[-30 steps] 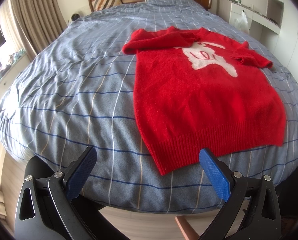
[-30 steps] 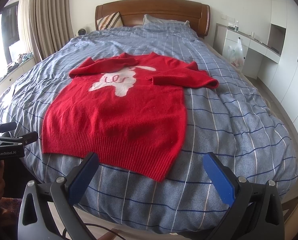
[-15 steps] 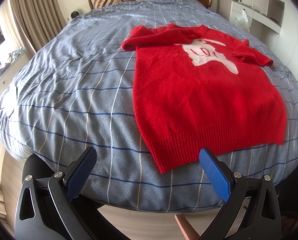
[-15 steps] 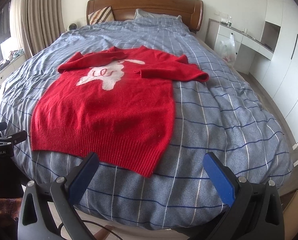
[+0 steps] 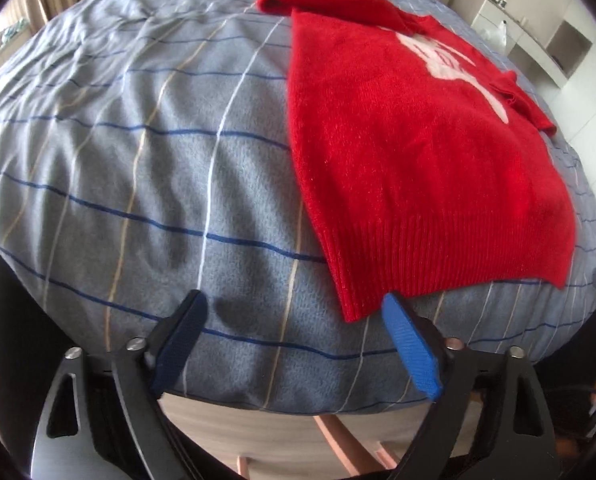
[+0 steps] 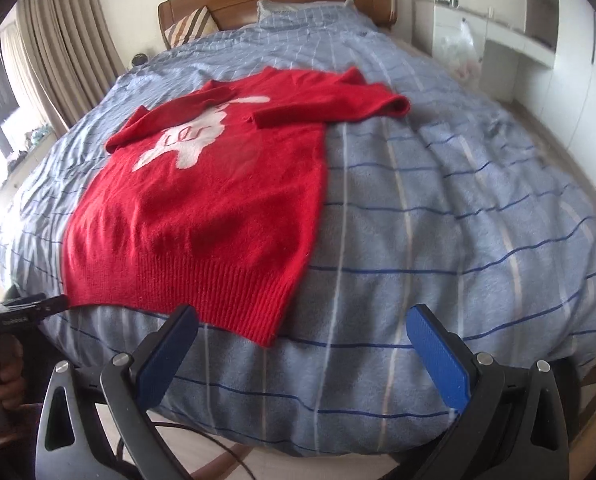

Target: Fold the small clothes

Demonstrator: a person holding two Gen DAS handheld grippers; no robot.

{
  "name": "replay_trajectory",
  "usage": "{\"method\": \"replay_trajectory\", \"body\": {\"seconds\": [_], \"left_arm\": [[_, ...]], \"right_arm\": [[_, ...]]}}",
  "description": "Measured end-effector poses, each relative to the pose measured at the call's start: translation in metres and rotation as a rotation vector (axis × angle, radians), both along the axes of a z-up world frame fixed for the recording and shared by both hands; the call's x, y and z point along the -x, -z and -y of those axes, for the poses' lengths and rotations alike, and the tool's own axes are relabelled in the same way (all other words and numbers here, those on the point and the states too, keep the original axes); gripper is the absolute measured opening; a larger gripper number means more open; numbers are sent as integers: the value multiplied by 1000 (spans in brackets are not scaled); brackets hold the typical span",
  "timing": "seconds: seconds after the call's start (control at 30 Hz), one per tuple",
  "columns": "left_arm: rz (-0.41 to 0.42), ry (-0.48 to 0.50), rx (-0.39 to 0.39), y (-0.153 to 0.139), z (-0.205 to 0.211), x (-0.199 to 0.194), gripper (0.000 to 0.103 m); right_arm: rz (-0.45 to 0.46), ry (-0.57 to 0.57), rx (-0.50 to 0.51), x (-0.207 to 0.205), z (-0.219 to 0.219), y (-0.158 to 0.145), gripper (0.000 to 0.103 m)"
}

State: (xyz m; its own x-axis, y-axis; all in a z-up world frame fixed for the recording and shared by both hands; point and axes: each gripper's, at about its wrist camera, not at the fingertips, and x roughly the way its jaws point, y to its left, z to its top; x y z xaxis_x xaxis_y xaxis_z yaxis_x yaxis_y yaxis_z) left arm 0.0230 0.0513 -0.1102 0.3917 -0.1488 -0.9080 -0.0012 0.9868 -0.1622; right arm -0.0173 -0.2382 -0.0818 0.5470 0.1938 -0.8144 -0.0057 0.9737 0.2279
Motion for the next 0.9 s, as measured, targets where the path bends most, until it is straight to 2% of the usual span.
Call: {"method": "replay_trajectory", "body": {"seconds": [0.03, 0.1, 0.17, 0.2, 0.23, 0.27, 0.3, 0.33, 0.4, 0.47, 0.53, 0.63, 0.7, 0.8, 0.87, 0.9], "left_arm": [[-10, 13, 16, 3, 3, -1, 69], [-9, 30, 12, 5, 10, -2, 65], [3, 45, 19, 4, 14, -2, 47], [6, 53, 40, 4, 15, -3, 19], [4, 59, 51, 4, 17, -4, 5], [12, 61, 33, 2, 20, -4, 3], [23, 65, 15, -1, 23, -3, 1], [38, 67, 0, -5, 22, 0, 1], [67, 56, -56, -12, 17, 8, 0], [70, 42, -85, -13, 11, 9, 0], [49, 36, -91, -4, 11, 1, 0], [32, 45, -147, 7, 19, -8, 0], [33, 58, -155, 2, 19, -6, 2], [44, 51, -109, -15, 9, -2, 13], [97, 35, -78, -37, -8, -2, 30], [132, 26, -71, -50, -17, -7, 52]], "right_arm": [[-33, -24, -73, -6, 0, 9, 96], [-101, -39, -151, -15, -2, 30, 76], [-128, -9, -159, -19, -3, 45, 63], [-127, 6, -158, -20, -3, 48, 51], [-125, 16, -157, -20, -3, 49, 41], [-115, 20, -166, -20, -3, 47, 10], [-107, 20, -164, -17, -3, 42, 5], [-101, 18, -142, -12, -3, 36, 5], [-90, 43, -37, -1, -1, 22, 4], [-97, 82, -20, 8, 9, 15, 4], [-126, 84, -9, 5, 7, 26, 4], [-165, 105, -5, -10, 5, 51, 4], [-154, 120, -7, -11, 3, 49, 4], [-119, 102, -22, -4, 6, 41, 9], [-86, 105, -38, 5, 12, 30, 32], [-54, 114, -32, 10, 15, 22, 42]]}}
